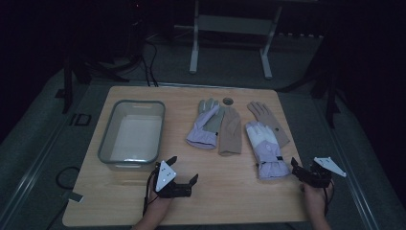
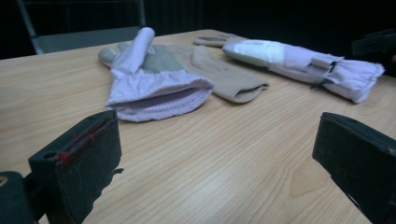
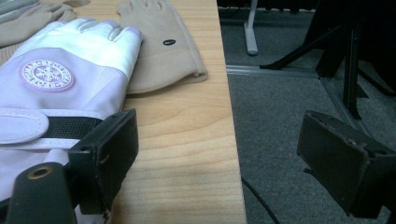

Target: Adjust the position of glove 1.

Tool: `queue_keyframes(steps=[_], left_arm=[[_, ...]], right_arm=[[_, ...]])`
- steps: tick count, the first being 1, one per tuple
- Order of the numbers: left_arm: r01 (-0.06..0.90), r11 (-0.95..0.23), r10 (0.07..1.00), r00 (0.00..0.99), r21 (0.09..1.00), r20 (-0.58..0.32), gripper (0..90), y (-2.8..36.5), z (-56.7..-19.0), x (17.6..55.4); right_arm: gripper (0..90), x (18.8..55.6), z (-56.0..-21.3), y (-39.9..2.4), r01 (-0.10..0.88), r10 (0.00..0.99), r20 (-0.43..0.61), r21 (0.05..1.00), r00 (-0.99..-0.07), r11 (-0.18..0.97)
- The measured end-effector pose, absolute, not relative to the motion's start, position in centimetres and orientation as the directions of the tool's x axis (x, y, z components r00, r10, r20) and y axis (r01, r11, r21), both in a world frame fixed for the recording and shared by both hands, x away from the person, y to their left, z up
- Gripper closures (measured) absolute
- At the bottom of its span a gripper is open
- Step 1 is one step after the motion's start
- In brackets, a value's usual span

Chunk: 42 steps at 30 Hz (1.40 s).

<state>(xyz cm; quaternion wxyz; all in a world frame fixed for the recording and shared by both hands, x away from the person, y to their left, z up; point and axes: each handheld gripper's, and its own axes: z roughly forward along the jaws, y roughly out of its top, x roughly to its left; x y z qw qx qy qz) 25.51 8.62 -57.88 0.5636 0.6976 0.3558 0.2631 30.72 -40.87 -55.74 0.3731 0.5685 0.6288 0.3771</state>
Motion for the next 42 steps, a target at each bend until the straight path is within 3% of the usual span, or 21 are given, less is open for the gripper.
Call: queue_keyframes(steps=[11, 23, 26, 31, 42], left_arm=[[0.220, -0.106, 0.805, 0.592, 0.970, -0.046, 1.5, 8.7, -57.9, 25.6], [0.230, -0.105, 0.779, 0.624, 0.967, -0.064, 1.5, 8.9, -57.9, 25.6], [0.231, -0.102, 0.766, 0.638, 0.968, -0.072, 1.4, 8.9, -57.9, 25.6], [0.238, -0.100, 0.745, 0.661, 0.966, -0.086, 1.5, 9.0, -57.9, 25.5], [0.265, -0.093, 0.751, 0.652, 0.960, -0.108, 1.5, 9.0, -57.9, 25.6]], right_arm=[[12.3, 30.4, -54.7, -42.2, 0.465, 0.997, 0.017, 0.885, -0.081, 0.023], [12.9, 32.4, -48.8, -43.0, 0.501, 0.987, 0.060, 0.865, -0.150, 0.024], [13.6, 33.3, -47.5, -43.0, 0.525, 0.976, 0.114, 0.851, -0.187, 0.002], [14.3, 34.5, -46.1, -41.7, 0.516, 0.966, 0.154, 0.856, -0.209, -0.025], [13.1, 37.6, -43.9, -35.5, 0.525, 0.928, 0.077, 0.840, -0.364, 0.137]])
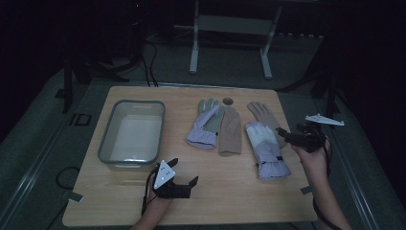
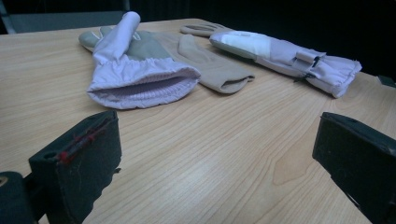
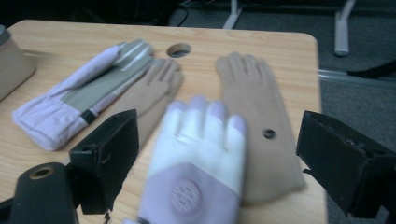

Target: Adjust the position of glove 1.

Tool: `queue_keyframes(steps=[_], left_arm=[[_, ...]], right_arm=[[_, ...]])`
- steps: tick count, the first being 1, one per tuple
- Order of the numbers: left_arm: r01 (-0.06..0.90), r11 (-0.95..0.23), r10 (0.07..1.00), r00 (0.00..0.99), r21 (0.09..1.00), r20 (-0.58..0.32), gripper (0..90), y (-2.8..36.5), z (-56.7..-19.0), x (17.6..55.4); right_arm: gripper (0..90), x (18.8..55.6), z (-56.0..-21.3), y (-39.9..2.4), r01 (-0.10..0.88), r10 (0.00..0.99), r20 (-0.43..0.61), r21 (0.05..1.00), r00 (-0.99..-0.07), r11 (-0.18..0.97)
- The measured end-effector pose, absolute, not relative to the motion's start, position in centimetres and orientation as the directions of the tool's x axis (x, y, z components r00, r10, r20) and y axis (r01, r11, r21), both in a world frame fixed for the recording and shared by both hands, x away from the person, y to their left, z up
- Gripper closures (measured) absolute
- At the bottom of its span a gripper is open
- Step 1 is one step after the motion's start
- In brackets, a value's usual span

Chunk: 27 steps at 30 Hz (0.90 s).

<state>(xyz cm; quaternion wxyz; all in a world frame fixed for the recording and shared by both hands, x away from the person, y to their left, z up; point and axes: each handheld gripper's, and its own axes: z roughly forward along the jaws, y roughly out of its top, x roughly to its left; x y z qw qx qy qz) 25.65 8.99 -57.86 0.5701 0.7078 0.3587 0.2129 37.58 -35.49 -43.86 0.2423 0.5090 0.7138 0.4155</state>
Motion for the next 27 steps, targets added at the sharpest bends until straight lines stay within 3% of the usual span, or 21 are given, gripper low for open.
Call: queue_keyframes(steps=[17, 27], left_arm=[[0.297, -0.066, 0.729, 0.667, 0.952, -0.157, 1.5, 9.3, -57.9, 25.9], [0.294, -0.085, 0.722, 0.676, 0.952, -0.145, 1.5, 9.1, -57.9, 25.9]], right_arm=[[11.5, 41.8, -43.4, -27.1, 0.537, 0.871, 0.039, 0.801, -0.489, 0.265], [18.0, 44.1, -44.5, -22.1, 0.543, 0.835, 0.054, 0.782, -0.548, 0.306]])
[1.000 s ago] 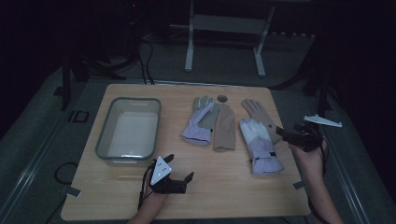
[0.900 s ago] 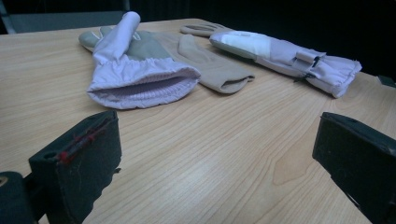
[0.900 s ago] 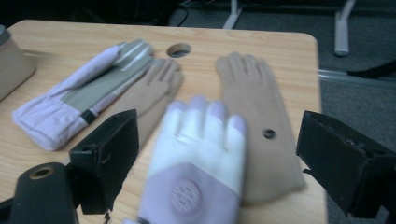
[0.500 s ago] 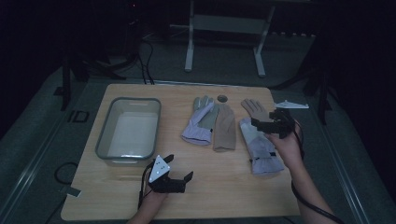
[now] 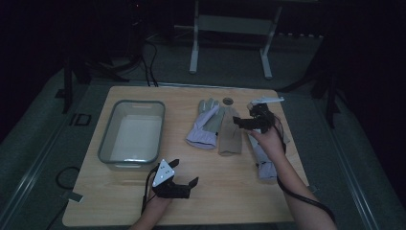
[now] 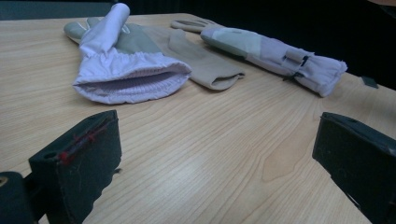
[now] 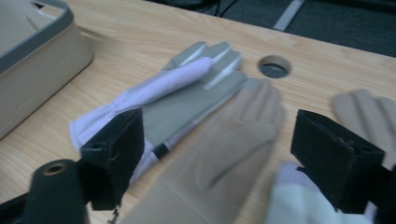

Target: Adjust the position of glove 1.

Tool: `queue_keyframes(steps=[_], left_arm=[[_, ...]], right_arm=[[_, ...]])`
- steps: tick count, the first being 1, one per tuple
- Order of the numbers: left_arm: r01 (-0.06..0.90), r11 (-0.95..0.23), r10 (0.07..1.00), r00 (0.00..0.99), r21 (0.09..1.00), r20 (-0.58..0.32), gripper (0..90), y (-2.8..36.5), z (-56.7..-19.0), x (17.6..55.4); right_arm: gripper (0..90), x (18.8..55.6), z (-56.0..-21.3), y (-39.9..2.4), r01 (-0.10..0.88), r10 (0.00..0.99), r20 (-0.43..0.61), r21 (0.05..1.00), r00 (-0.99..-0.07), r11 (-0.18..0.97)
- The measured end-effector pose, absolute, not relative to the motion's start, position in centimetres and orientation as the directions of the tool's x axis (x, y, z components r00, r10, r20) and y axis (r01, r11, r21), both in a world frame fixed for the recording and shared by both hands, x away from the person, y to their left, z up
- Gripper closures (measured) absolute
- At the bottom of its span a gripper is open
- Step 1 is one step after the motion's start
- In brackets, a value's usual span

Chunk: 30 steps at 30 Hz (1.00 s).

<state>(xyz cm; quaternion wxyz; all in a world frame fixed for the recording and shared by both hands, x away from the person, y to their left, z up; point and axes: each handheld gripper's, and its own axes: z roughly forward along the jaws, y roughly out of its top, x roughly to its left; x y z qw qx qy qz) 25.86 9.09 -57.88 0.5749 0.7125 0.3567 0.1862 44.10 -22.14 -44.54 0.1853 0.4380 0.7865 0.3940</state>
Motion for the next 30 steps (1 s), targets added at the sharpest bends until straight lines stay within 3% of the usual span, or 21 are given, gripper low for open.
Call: queue_keyframes(steps=[17, 30], left_arm=[[0.295, -0.115, 0.715, 0.688, 0.948, -0.128, 1.5, 8.9, -57.8, 25.9], [0.308, -0.112, 0.714, 0.686, 0.945, -0.139, 1.5, 8.9, -57.8, 26.0]], right_arm=[[29.7, 47.9, -48.0, -13.6, 0.591, 0.808, 0.090, 0.730, -0.582, 0.344], [28.8, 50.9, -53.3, -10.6, 0.667, 0.832, 0.057, 0.629, -0.552, 0.400]])
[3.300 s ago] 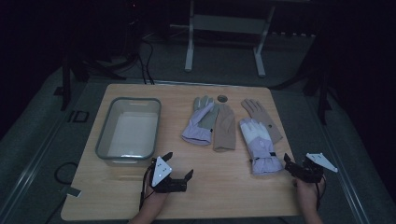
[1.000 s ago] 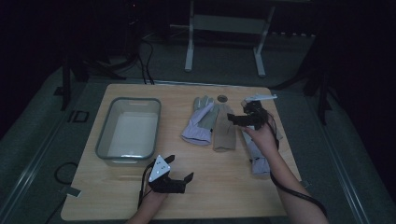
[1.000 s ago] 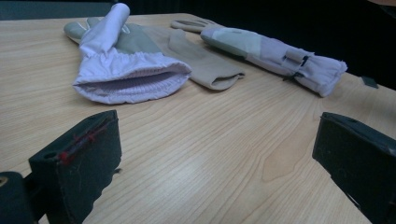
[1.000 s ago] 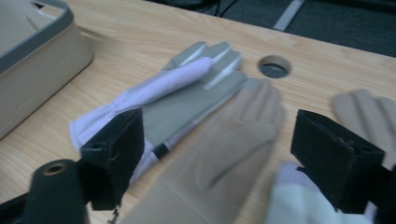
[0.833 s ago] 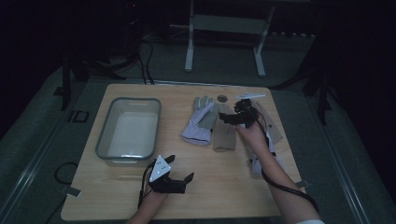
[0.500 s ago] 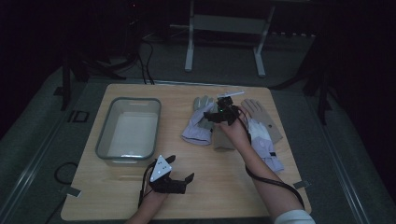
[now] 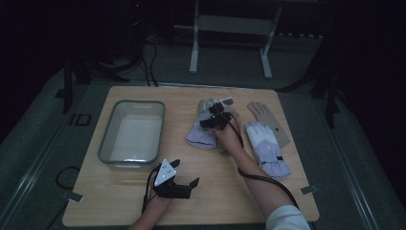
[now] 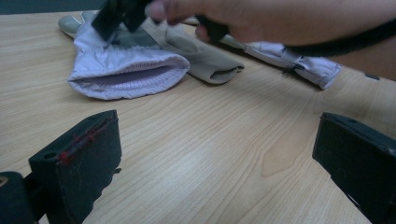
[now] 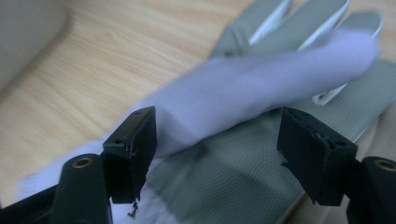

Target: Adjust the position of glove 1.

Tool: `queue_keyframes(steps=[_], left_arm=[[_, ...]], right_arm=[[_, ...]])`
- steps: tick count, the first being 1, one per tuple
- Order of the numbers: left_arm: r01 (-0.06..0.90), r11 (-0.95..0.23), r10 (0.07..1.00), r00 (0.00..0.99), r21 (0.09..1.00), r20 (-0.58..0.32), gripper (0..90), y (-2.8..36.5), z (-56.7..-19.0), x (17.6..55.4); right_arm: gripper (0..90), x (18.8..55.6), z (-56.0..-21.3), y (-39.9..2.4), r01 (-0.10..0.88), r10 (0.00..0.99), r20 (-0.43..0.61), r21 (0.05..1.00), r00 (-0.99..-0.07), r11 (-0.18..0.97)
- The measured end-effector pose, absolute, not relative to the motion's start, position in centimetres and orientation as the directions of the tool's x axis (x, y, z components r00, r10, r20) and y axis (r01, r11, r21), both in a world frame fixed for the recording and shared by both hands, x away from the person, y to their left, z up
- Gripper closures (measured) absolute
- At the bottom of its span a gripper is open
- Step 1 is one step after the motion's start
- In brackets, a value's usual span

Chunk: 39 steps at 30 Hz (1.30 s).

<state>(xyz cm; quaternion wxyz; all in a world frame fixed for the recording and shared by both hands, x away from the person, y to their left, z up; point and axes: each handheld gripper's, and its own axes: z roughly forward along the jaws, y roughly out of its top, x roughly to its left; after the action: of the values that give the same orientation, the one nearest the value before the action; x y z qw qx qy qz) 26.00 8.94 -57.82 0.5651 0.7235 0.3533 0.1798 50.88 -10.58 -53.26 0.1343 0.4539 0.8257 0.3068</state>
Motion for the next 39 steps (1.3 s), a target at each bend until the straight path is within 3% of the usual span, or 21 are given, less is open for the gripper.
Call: queue_keyframes(steps=[3, 13, 21, 30, 39], left_arm=[[0.309, -0.103, 0.711, 0.687, 0.946, -0.147, 1.5, 9.0, -57.8, 26.0], [0.317, -0.089, 0.721, 0.675, 0.944, -0.158, 1.5, 9.0, -57.9, 26.1], [0.289, -0.089, 0.717, 0.683, 0.953, -0.140, 1.4, 9.1, -57.9, 25.9], [0.272, -0.086, 0.718, 0.684, 0.958, -0.129, 1.4, 9.2, -57.9, 25.8], [0.243, -0.101, 0.727, 0.680, 0.965, -0.095, 1.4, 9.1, -57.9, 25.7]], right_arm=[[32.3, 51.1, -54.3, -10.5, 0.664, 0.822, 0.055, 0.621, -0.567, 0.417], [82.6, 51.2, -53.7, -10.7, 0.669, 0.793, 0.089, 0.597, -0.603, 0.442], [85.7, 49.9, -50.9, -11.3, 0.639, 0.749, 0.130, 0.627, -0.649, 0.445], [85.9, 43.5, -46.4, -13.1, 0.497, 0.652, 0.058, 0.700, -0.756, 0.514], [85.7, 37.4, -47.4, -15.4, 0.495, 0.638, 0.068, 0.695, -0.767, 0.521]])
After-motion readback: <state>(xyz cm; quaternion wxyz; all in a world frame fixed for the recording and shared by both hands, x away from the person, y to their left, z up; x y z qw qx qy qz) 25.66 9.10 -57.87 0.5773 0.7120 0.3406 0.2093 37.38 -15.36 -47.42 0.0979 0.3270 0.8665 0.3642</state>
